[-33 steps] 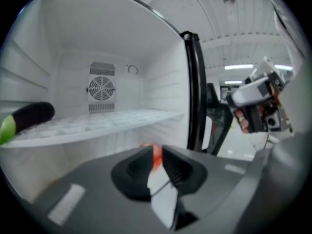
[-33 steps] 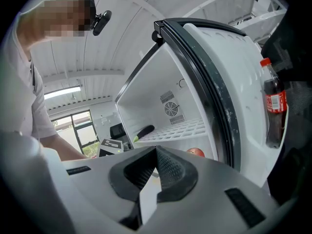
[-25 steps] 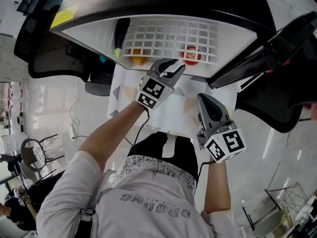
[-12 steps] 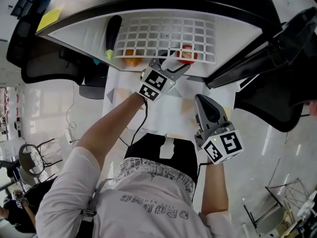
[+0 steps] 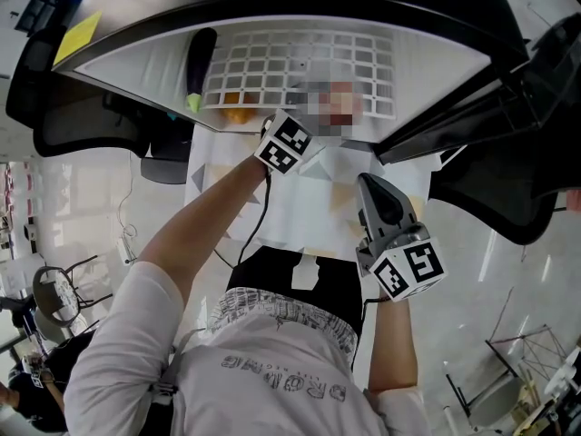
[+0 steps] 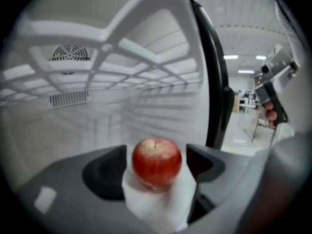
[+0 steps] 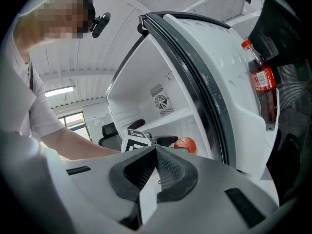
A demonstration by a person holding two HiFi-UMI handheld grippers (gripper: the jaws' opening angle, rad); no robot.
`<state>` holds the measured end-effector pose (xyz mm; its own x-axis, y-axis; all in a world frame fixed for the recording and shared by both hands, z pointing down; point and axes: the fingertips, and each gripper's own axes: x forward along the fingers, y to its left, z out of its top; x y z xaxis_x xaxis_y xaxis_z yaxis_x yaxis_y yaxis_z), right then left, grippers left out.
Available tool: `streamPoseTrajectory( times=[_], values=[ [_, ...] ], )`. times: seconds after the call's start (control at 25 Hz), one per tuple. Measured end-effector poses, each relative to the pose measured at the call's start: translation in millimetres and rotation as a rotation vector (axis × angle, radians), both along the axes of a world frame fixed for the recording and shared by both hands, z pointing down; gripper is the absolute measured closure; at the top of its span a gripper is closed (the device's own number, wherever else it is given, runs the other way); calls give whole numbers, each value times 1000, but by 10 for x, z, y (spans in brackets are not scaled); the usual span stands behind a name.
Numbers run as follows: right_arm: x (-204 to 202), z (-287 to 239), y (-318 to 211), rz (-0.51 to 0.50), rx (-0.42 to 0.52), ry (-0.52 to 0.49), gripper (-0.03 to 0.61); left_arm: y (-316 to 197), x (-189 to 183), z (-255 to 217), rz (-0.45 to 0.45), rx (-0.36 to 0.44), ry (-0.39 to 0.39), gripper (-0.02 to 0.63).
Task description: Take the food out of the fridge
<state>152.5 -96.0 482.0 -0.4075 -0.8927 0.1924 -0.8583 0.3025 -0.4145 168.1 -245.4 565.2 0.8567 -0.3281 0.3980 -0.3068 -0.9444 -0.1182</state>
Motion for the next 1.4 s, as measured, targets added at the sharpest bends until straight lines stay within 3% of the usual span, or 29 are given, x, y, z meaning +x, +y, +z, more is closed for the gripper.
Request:
streamPoseTrajectory(
  times=[0.52, 0.76, 1.4],
  values=[
    [2, 30, -10, 13, -18, 1, 578, -11, 65, 105, 4, -13, -29, 250],
    [-41, 10, 1, 12, -24, 4, 578, 56, 7, 33, 0, -20, -7, 253],
    [-197, -271, 78, 1, -16, 37, 578, 516, -479, -373, -7, -50, 61, 255]
  ],
)
